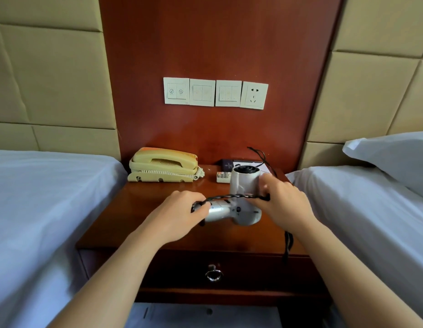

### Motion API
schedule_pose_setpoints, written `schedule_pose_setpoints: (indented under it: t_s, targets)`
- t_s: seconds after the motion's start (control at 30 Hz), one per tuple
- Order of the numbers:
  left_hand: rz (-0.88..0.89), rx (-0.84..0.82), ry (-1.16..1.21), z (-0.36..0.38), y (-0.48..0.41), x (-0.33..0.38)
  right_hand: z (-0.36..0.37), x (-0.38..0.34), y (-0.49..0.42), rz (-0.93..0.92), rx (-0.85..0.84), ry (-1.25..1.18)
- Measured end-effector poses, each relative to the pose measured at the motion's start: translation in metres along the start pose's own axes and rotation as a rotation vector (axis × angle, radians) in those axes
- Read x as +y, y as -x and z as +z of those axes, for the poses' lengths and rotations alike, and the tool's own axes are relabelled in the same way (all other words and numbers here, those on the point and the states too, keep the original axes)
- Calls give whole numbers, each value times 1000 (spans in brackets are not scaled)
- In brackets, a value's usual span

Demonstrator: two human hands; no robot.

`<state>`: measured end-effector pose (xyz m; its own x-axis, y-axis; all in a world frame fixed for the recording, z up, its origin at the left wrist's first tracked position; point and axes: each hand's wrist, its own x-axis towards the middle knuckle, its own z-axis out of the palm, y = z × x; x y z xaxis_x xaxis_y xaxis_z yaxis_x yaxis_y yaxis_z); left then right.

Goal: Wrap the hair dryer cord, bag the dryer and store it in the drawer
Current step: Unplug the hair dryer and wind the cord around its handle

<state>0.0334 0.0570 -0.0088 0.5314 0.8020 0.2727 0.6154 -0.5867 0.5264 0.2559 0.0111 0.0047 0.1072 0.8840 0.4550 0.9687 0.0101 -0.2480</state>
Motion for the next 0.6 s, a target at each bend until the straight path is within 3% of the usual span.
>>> schedule_pose_setpoints:
  t_s: [0.1, 0.23, 0.37, 0.47, 0.6]
  targets:
    - [34, 54, 125, 3, -2, 4, -7, 1, -1, 144, 51, -105]
    - [38, 20, 180, 7, 0, 5, -12, 6, -1, 110, -69, -91]
    - [30, 6, 159, 12, 2, 2, -6, 17, -3, 78, -192, -443]
    - [20, -16, 159, 14, 3, 4, 0, 22, -4, 47, -218, -567]
    - [-50, -82, 195, 17, 5, 5, 4, 23, -4, 39, -188, -548]
